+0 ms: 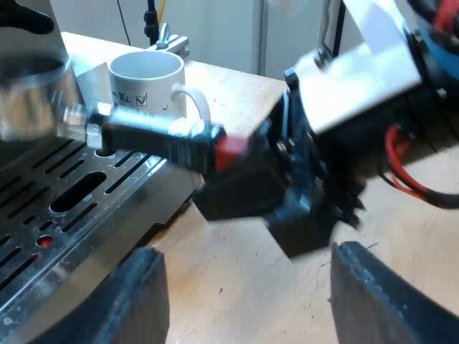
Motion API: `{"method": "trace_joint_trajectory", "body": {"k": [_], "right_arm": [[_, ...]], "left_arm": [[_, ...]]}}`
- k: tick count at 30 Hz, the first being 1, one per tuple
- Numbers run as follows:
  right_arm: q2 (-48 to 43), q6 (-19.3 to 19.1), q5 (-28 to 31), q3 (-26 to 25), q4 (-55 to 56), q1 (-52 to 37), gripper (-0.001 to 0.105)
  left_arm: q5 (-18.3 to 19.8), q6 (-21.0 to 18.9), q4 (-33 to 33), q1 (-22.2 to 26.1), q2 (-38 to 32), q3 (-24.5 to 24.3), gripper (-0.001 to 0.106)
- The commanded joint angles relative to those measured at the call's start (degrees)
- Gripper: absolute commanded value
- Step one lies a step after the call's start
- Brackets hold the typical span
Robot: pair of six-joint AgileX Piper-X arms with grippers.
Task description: Grind coffee beans and then tamp
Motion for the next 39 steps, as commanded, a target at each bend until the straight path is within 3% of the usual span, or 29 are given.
{"method": "trace_joint_trajectory", "body": {"k": [1, 11, 20, 24, 26, 28, 30, 36, 39], "right_arm": [[-1.72, -1.21, 1.07, -0.78, -1.05, 0.99, 0.0], [-9.46, -1.9, -0.16, -0.46, 9.09, 2.17, 0.0], [-17.07, -3.48, -2.1, 4.73, 8.88, 8.03, 0.0], [-19.73, -7.72, -3.93, 5.9, 8.99, 9.41, 0.0], [-20.5, -10.86, -5.53, 5.89, 8.99, 9.42, 0.0], [-21.07, -16.63, -6.73, 5.89, 8.99, 9.42, 0.0], [-21.23, -19.13, -8.09, 5.89, 8.99, 9.42, 0.0], [-21.29, -23.6, -14.51, 6.65, 9.32, 9.42, 0.0], [-21.29, -24.19, -14.89, 7.99, 9.7, 9.29, 0.0]], "left_arm": [[1.44, -0.57, -0.82, -0.27, -0.03, -0.29, 0.052], [1.45, 1.32, 12.94, -0.27, -0.03, -7.48, 0.052], [1.04, 1.62, 22.76, -0.27, -0.18, -12.85, 0.052], [-2.34, 4.51, 30.3, -0.27, -0.3, -16.07, 0.052], [-5.46, 6.81, 34.12, -0.27, -0.3, -17.69, 0.052], [-9.62, 10.41, 38.28, -0.27, -0.3, -19.67, 0.052], [-11.4, 11.93, 40.24, -0.27, -0.3, -20.92, 0.052], [-11.55, 11.93, 44.82, -0.27, -0.41, -22.87, 0.052], [-12.97, 11.93, 46.72, -0.27, -0.41, -22.88, 0.052]]}}
